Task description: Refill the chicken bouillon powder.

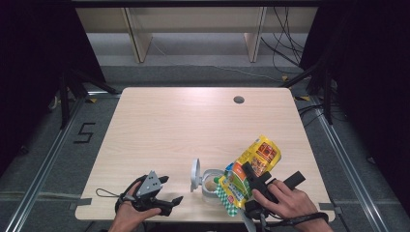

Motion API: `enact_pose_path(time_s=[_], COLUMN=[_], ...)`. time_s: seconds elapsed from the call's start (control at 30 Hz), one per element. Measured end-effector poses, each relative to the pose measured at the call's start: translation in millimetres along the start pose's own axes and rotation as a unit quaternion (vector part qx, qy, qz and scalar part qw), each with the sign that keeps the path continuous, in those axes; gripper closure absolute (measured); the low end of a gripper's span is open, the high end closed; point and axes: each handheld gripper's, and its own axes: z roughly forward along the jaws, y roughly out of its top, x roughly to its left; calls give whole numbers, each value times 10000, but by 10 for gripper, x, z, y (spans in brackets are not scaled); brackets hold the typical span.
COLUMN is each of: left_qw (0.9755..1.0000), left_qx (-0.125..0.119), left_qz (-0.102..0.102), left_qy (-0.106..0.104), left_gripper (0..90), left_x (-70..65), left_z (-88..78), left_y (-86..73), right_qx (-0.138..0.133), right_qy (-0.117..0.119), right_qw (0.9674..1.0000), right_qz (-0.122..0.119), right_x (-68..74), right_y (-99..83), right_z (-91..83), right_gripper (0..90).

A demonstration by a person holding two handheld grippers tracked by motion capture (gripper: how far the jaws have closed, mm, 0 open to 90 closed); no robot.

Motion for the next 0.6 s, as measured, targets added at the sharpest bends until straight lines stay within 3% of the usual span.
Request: enact_pose_path(time_s=[0.13, 0.27, 0.33, 0.47, 0.5, 0.6], left_qw=[9999, 10000, 10000, 10000, 10000, 10000], left_qx=[2, -5, -4, -13, -15, -6], left_qz=[107, 12, 20, -26, -24, 24], left_qy=[-22, 3, 3, -28, -14, 1], left_gripper=[159, 159, 159, 159, 158, 159], left_x=[12, 2, 3, 0, 0, 3], left_z=[0, -1, -1, 3, 2, -1], left_y=[4, 1, 1, -1, -1, 1], right_qx=[-2, -3, -19, -24, -9, -14], right_qy=[-7, -116, 4, 2, -119, 9], right_qw=[10000, 9999, 10000, 10000, 9999, 10000], right_qz=[-3, -13, -10, 3, -2, 16], right_x=[0, 4, -1, 1, 7, 0], right_y=[-4, -3, 0, -2, -4, -15], right_z=[-1, -5, -1, -2, -6, -4], right_gripper=[613, 614, 614, 614, 614, 614])
